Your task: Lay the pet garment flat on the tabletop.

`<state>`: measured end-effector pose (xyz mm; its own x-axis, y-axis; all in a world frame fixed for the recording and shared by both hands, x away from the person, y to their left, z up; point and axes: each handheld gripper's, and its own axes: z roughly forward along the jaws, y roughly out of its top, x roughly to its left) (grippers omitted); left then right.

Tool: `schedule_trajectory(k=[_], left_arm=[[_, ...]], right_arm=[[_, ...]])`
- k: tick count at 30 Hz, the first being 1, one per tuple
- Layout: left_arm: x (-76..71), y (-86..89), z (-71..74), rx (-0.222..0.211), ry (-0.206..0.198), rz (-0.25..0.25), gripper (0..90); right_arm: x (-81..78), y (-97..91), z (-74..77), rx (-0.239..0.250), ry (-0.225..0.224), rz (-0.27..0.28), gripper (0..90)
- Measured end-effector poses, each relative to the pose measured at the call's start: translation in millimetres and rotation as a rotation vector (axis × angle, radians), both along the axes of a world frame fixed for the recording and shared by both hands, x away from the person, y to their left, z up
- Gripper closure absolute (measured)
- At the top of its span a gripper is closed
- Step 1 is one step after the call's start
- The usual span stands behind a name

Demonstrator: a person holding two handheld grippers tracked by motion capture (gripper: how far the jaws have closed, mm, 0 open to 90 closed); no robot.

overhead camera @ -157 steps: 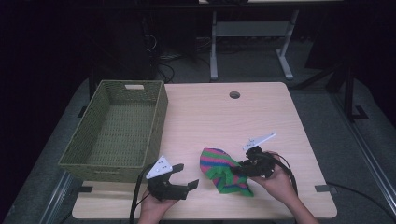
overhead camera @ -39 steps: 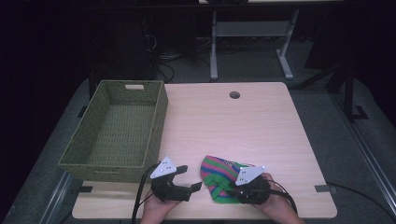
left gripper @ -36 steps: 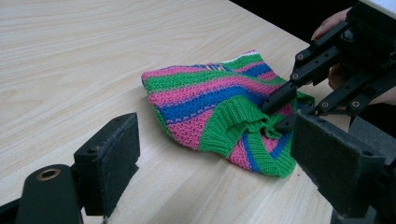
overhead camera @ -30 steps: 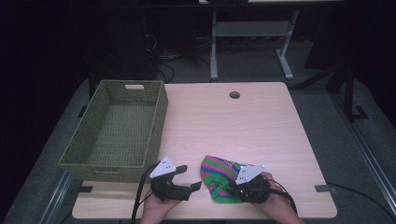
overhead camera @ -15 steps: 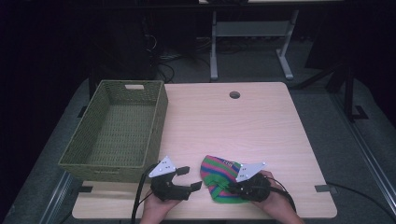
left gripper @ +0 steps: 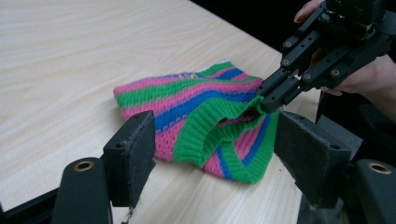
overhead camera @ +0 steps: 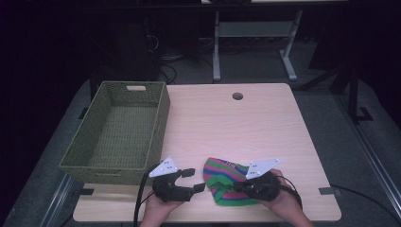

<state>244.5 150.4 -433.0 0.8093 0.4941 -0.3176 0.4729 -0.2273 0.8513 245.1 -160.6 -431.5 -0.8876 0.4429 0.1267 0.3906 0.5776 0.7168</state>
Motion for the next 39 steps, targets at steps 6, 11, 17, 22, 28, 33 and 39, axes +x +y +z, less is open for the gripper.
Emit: schedule_trajectory(k=[6, 11, 17, 22, 28, 33, 39], left_arm=[[16.1, 2.3, 2.0, 0.013, 0.002, -0.01, 32.2], [26.5, -0.2, -0.5, 0.009, 0.017, -0.04, 33.7], [34.2, -10.3, -4.5, 0.031, 0.005, -0.073, 36.1], [40.1, -20.4, -9.0, 0.057, -0.006, -0.089, 37.9], [42.4, -29.6, -12.3, 0.098, -0.022, -0.112, 35.9], [40.6, -38.8, -12.3, 0.142, -0.048, -0.151, 32.5], [41.0, -55.2, -14.1, 0.198, -0.08, -0.204, 31.9]], right_arm=[[8.6, -13.3, 13.8, 0.071, 0.006, -0.018, 85.4], [17.5, -20.9, 25.7, 0.1, -0.007, -0.019, 85.3], [33.0, -29.3, 37.6, 0.149, -0.023, -0.045, 85.3], [44.3, -38.9, 35.2, 0.178, -0.009, -0.078, 85.3], [50.7, -51.6, 29.1, 0.217, 0.014, -0.108, 85.3], [55.0, -61.4, 24.3, 0.236, 0.031, -0.135, 85.3], [57.8, -69.8, 22.7, 0.268, 0.04, -0.161, 85.2]])
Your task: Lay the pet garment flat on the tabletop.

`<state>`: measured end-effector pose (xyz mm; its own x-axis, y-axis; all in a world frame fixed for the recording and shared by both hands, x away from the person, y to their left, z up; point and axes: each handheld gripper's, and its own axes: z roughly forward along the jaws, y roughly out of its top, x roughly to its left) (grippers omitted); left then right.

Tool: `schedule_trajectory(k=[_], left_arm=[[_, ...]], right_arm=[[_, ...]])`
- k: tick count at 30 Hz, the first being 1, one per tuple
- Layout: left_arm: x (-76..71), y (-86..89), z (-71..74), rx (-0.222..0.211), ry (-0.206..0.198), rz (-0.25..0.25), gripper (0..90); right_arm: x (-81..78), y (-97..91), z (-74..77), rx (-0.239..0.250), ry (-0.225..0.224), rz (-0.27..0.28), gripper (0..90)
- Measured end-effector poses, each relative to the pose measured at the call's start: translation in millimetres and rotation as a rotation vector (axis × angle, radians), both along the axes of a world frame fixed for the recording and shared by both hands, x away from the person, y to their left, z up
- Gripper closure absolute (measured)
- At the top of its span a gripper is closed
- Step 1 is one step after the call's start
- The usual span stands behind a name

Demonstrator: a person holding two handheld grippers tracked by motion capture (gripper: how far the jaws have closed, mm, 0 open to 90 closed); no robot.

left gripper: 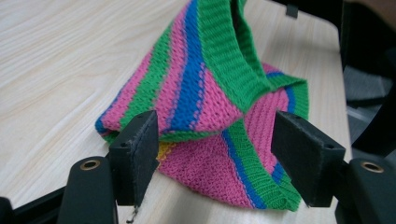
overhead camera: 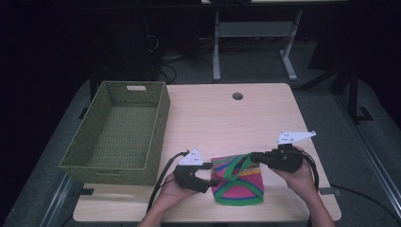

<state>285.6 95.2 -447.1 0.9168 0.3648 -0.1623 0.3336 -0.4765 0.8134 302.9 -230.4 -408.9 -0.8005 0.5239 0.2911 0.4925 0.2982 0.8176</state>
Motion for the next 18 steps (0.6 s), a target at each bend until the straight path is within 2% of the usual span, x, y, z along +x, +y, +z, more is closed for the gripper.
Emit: schedule_trajectory(k=[3, 4, 7, 9, 12, 15, 18], left_arm=[[0.9, -4.3, -0.5, 0.005, -0.015, -0.006, 33.1], [1.2, -4.8, 0.1, 0.01, -0.032, -0.007, 33.5], [0.1, -6.5, 1.7, -0.012, -0.059, -0.007, 35.1], [0.1, -8.9, 1.4, 0.002, -0.073, -0.021, 36.2], [2.4, -13.8, -1.5, 0.007, -0.072, -0.034, 36.2], [3.6, -22.9, -3.9, 0.056, -0.09, -0.027, 33.7], [3.1, -31.6, -6.5, 0.111, -0.136, -0.017, 32.0]], right_arm=[[0.8, -1.2, -0.2, 0.004, 0.004, -0.006, 85.2], [1.3, -1.2, -0.8, 0.005, 0.005, -0.007, 85.3], [2.8, -2.1, -2.3, 0.002, 0.006, -0.01, 85.2], [3.2, -3.3, -2.5, 0.005, 0.01, -0.015, 85.2], [4.9, -4.7, -3.3, 0.009, 0.011, -0.019, 85.2], [5.8, -5.6, -4.4, 0.01, 0.018, -0.024, 85.2], [6.5, -7.2, -5.1, 0.017, 0.022, -0.027, 85.3]])
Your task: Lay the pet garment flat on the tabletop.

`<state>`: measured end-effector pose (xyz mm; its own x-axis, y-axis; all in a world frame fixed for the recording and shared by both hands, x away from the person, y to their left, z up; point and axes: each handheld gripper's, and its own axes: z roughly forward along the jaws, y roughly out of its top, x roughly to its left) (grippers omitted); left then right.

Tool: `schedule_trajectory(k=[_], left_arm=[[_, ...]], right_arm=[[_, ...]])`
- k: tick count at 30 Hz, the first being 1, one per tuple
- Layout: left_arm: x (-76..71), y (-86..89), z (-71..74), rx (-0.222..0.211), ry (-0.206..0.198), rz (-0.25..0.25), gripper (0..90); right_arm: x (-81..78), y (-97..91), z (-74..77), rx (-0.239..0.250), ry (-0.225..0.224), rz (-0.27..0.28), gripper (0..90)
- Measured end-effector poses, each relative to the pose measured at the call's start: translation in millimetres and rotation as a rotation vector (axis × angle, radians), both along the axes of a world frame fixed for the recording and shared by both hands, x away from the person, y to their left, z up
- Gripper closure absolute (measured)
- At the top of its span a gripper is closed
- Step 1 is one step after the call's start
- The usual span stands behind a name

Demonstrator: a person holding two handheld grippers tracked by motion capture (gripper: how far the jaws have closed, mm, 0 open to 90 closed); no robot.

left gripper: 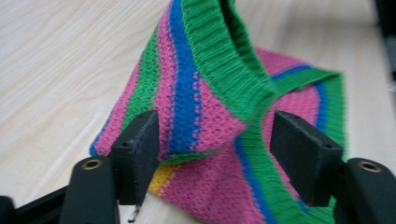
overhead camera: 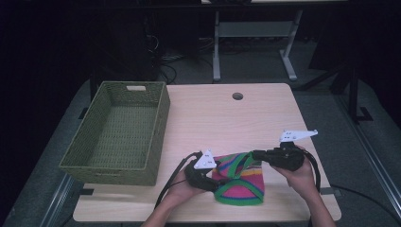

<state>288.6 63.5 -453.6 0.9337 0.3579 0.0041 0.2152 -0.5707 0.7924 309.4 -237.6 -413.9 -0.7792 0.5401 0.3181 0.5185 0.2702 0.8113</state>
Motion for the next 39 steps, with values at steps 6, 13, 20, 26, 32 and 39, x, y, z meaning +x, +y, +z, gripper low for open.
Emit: schedule_trajectory(k=[6, 13, 20, 26, 32, 39], left_arm=[[-0.4, -6.5, -4.2, 0.014, -0.027, -0.017, 27.7], [3.4, -9.4, -8.3, 0.046, -0.081, 0.044, 23.8], [3.2, -11.9, -5.2, 0.034, -0.127, 0.02, 59.1], [7.1, -3.5, 0.0, -0.019, -0.1, 0.017, 76.5], [8.7, 3.8, 3.7, -0.049, -0.049, 0.008, 80.1], [4.7, 15.7, 14.3, -0.093, -0.031, 0.014, 81.7]], right_arm=[[-0.8, -3.3, 1.6, 0.017, -0.007, -0.01, 85.3], [-1.2, -2.7, 2.1, 0.028, -0.003, -0.008, 85.3], [-0.6, -3.7, 1.8, 0.029, -0.006, -0.01, 85.2], [-1.4, -7.0, 2.2, 0.016, -0.008, -0.016, 85.3], [-2.7, -6.0, 2.4, 0.008, -0.002, 0.0, 85.2], [-8.0, -0.1, 4.2, -0.026, -0.015, 0.025, 85.2]])
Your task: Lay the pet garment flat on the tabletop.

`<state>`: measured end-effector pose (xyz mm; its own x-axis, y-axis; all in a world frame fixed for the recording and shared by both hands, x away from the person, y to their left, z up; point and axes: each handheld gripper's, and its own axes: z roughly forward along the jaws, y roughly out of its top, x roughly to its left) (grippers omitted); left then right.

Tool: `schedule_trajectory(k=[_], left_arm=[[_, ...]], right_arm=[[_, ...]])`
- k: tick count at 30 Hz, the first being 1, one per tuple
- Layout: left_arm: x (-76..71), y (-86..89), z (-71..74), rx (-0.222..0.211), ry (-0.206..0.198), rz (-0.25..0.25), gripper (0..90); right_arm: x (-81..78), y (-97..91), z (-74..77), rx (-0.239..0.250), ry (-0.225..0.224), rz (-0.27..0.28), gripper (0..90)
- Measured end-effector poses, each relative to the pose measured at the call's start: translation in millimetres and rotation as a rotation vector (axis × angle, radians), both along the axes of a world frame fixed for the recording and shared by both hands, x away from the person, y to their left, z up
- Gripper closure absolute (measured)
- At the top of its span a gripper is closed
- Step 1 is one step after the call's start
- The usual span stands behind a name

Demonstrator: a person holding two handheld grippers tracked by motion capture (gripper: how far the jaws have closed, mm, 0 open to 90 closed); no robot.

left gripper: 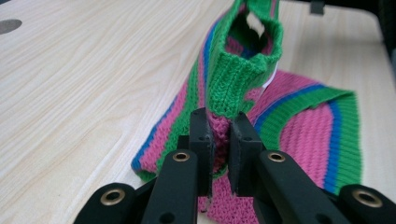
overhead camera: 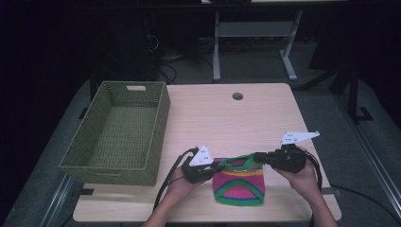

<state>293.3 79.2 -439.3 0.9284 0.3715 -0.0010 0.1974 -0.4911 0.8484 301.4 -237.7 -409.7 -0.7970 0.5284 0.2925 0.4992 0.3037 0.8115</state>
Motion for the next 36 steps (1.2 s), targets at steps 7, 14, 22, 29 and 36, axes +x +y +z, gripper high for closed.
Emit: schedule_trajectory(k=[7, 14, 22, 29, 36], left_arm=[[-4.0, 8.3, 5.9, 0.008, -0.006, 0.01, 81.7], [-3.2, 11.0, 9.1, -0.006, -0.01, 0.016, 81.7], [-0.9, 16.5, 16.0, -0.018, -0.014, 0.025, 82.2], [4.3, 20.9, 19.9, -0.054, -0.011, 0.055, 82.3], [15.2, 20.4, 24.3, -0.024, -0.025, 0.063, 82.4]], right_arm=[[-10.7, 9.8, 3.0, -0.026, -0.019, 0.027, 85.1], [-20.3, 19.0, 6.3, -0.061, -0.045, 0.051, 84.9], [-22.8, 25.4, 8.4, -0.045, -0.039, 0.078, 84.9], [-23.1, 33.8, 10.1, -0.021, -0.033, 0.107, 84.9], [-22.2, 45.5, 14.3, -0.029, -0.059, 0.104, 84.9]])
